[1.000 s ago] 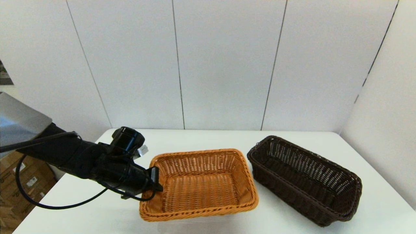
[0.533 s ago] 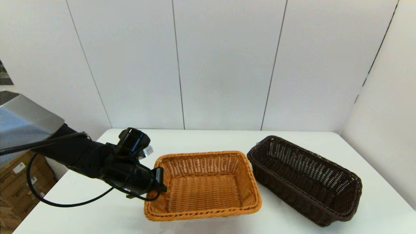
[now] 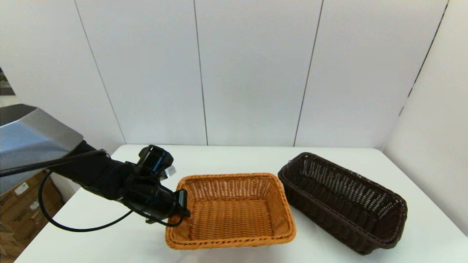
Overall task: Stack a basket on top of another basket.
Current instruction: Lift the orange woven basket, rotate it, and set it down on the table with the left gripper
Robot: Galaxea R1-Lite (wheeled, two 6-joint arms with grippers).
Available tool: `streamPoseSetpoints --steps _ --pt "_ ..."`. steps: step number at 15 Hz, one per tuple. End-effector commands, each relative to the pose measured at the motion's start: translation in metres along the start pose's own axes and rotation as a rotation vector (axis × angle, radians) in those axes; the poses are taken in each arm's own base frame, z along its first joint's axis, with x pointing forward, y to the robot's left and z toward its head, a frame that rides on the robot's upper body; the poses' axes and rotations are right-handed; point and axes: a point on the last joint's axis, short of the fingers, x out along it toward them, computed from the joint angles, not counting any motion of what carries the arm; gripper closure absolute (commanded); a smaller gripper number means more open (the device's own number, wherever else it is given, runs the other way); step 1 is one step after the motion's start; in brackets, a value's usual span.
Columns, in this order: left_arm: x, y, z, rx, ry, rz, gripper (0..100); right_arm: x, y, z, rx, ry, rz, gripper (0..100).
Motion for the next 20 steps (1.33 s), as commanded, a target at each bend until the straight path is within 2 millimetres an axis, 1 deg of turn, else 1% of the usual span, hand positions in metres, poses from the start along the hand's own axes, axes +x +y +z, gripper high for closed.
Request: streamPoseSetpoints --steps 1,4,20 --pt "0.0 -0.0053 -0.0024 0.013 0.002 -0.006 100 0.0001 0.0 -0.0004 0.0 0.001 0.002 0" --pt "0.0003 -0.0083 -0.0012 0.025 -0.011 -0.015 100 0.0001 0.0 -0.0004 0.0 0.001 0.002 0" --pt "0.0086 -0.0047 -0.0008 0.016 0.008 -0.007 100 0.0 0.0 0.0001 0.0 -0.001 0.002 0"
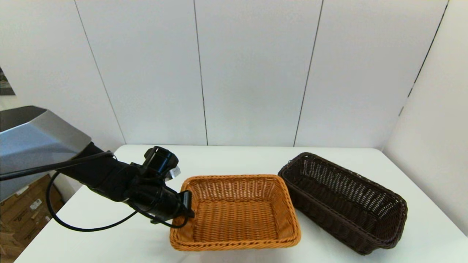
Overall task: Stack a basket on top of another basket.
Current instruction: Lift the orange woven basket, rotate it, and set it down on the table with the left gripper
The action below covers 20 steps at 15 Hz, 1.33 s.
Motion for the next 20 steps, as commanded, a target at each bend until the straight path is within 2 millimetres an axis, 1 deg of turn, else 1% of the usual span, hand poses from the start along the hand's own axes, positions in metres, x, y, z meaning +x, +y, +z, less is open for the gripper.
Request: streamPoseSetpoints --steps 1,11,12,18,20 --pt "0.002 0.0 0.0 -0.005 0.005 -0.001 100 0.0 0.0 0.0 0.0 0.0 0.0 0" --pt "0.001 0.0 0.0 -0.004 0.003 -0.002 100 0.0 0.0 0.0 0.0 0.0 0.001 0" --pt "0.0 0.0 0.0 -0.004 0.002 -0.002 0 0.0 0.0 0.0 0.0 0.001 0.001 0" --pt "-0.005 -0.002 0.0 0.018 -0.011 -0.01 0 0.0 0.0 0.0 0.0 0.0 0.001 0" --pt "-0.013 -0.005 0.002 0.025 -0.036 -0.02 0 0.0 0.0 0.0 0.0 0.001 0.001 0"
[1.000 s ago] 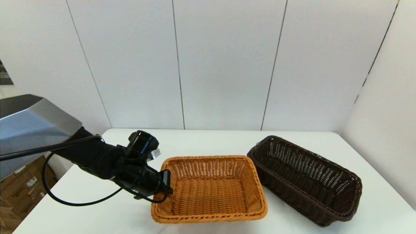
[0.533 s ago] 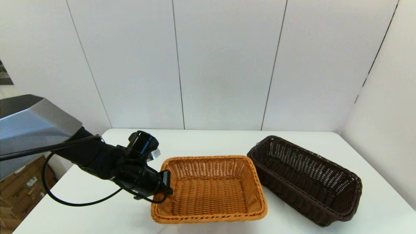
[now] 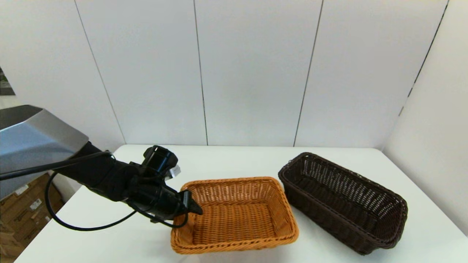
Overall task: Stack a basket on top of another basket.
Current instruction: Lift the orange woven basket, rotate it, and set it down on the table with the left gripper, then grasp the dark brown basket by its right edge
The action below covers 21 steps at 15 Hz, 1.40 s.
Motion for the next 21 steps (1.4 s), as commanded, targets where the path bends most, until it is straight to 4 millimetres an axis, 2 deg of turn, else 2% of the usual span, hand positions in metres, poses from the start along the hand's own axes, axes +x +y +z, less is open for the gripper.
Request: streamPoseSetpoints --steps 1,3,7,9,11,16,21 --pt "-0.015 -0.004 0.003 0.005 -0.044 -0.019 0 0.0 0.0 0.0 -0.001 0.0 0.0 0" --pt "-0.036 -0.006 0.007 0.003 -0.108 -0.042 0 0.0 0.0 0.0 -0.001 0.001 0.002 0" --pt "-0.12 -0.031 -0.006 0.083 -0.359 -0.096 0 0.0 0.0 0.0 -0.001 0.001 0.002 0" --pt "-0.146 -0.036 -0.019 0.1 -0.45 -0.089 0 0.0 0.0 0.0 -0.001 0.001 0.002 0" --pt "-0.17 -0.033 -0.041 0.161 -0.509 -0.096 0 0.0 0.0 0.0 -0.001 0.001 0.002 0" --pt "-0.195 -0.007 -0.112 0.281 -0.582 -0.062 0 0.0 0.0 0.0 -0.001 0.0 0.002 0" --pt "-0.205 0.018 -0.169 0.345 -0.631 -0.067 0 0.0 0.0 0.0 -0.001 0.001 0.0 0"
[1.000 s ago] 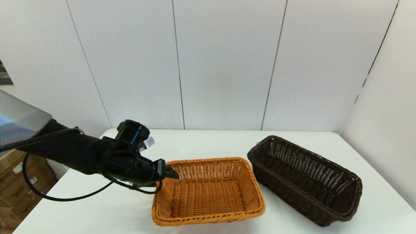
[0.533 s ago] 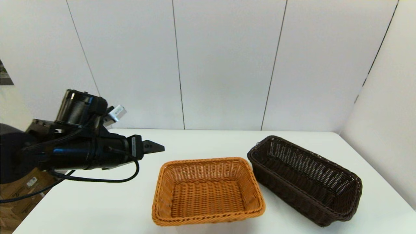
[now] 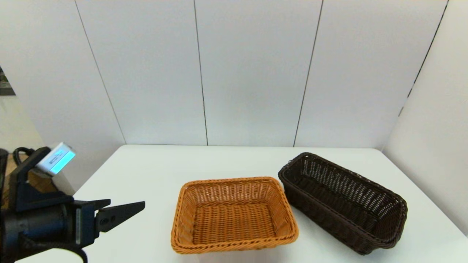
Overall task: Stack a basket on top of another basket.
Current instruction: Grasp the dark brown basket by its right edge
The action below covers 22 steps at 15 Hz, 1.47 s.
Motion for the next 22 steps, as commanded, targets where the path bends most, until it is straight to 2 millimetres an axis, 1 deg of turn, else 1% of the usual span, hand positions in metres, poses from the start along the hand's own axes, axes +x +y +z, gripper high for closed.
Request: streamPoseSetpoints --steps 1,3,5,9,13,15,16,18,22 --pt "-0.041 0.006 -0.043 0.055 -0.063 -0.021 0 0.0 0.0 0.0 0.0 0.0 0.001 0" --pt "-0.049 0.01 -0.057 0.104 -0.086 -0.018 0 0.0 0.0 0.0 0.0 0.001 0.001 0" --pt "-0.052 0.014 -0.069 0.121 -0.101 0.01 0 0.0 0.0 0.0 0.0 0.001 0.0 0" --pt "-0.056 0.026 -0.102 0.147 -0.132 0.072 0 0.0 0.0 0.0 0.0 0.0 0.001 0" --pt "-0.058 0.03 -0.118 0.134 -0.178 0.126 0 0.0 0.0 0.0 0.0 0.001 0.001 0" --pt "-0.056 0.034 -0.13 0.175 -0.189 0.148 0 0.0 0.0 0.0 0.0 0.001 0.001 0" --pt "-0.057 0.034 -0.133 0.186 -0.211 0.161 0 0.0 0.0 0.0 0.0 0.0 0.001 0" --pt "-0.058 0.034 -0.134 0.197 -0.233 0.177 0 0.0 0.0 0.0 0.0 0.001 0.001 0" --pt "-0.063 0.033 -0.137 0.197 -0.335 0.239 0 0.0 0.0 0.0 0.0 0.001 0.001 0"
